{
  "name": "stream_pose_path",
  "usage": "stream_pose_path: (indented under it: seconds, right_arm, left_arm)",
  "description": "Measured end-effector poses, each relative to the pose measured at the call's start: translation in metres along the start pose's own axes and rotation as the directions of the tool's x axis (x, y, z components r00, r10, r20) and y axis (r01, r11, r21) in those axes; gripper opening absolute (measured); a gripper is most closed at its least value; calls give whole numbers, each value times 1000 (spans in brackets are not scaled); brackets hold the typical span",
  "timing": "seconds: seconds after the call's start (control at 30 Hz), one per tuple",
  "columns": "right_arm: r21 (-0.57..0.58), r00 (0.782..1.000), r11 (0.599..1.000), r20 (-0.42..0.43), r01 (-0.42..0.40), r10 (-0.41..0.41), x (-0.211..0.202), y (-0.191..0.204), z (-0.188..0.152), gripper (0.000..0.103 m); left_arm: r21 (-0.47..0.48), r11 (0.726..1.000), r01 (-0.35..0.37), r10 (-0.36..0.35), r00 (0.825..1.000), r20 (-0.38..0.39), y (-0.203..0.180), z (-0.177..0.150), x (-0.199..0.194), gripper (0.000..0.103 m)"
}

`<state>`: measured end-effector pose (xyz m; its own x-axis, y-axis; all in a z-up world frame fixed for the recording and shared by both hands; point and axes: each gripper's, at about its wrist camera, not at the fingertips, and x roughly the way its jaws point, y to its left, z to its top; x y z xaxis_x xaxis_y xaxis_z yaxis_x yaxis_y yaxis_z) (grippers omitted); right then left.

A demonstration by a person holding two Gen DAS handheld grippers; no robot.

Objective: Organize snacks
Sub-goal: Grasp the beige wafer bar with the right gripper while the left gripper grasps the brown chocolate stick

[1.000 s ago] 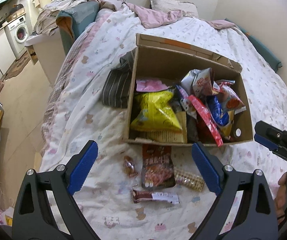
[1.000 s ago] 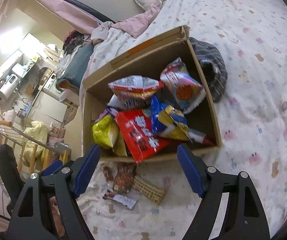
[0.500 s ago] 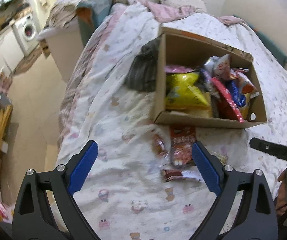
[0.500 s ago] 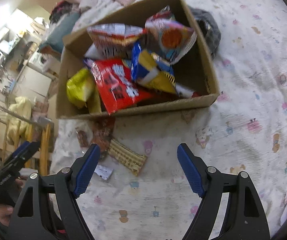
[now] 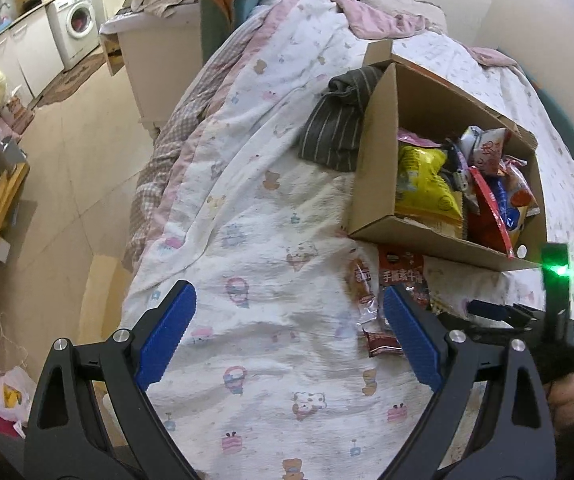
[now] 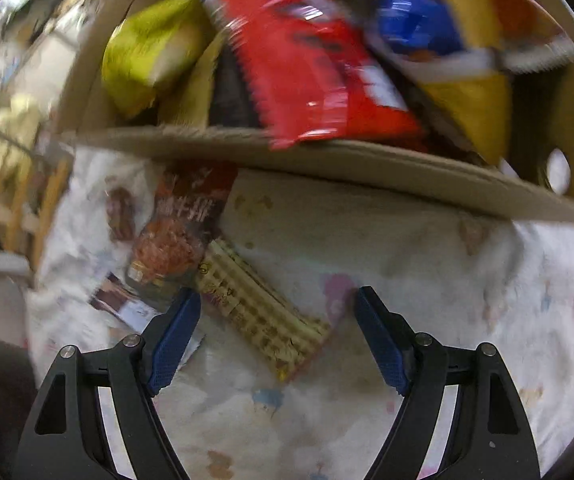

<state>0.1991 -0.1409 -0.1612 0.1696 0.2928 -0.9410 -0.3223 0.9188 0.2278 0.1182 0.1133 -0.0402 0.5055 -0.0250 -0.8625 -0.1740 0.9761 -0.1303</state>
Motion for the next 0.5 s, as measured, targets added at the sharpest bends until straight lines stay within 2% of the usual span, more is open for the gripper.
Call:
stream_pose_path:
  seconds: [0.17,0.23,0.27,0.33,0.4,0.5]
  right_arm:
    - [-121,999,992,33,16,-12,7,15,0,80]
    - [-155,1000,988,23,8,-5,8,18,-3,64]
    - [-175,1000,985,19,0,4,6,21,-6,59]
    - [-209,1000,978,1,-16,17,5,26,-9,36]
    - [-243,999,969,-20,-34,30,4,32,-16,30]
    - [-300,995,950,-52,-92,80,-2,43,-29,29]
  left_arm:
    - [-11,1000,3,-3,1000,-3,-1,2,1,93]
    - [-7,1000,0,0,1000,-7,-3,2,3,93]
    - [-6,1000,0,0,1000,-11,-4,1,4,93]
    - [-7,1000,2,-3,1000,-22,-5,1,7,93]
    - [-3,1000,1,-1,999,-40,-7,0,11,93]
    - [2,1000,7,-7,997,-72,-13,-3,18,93]
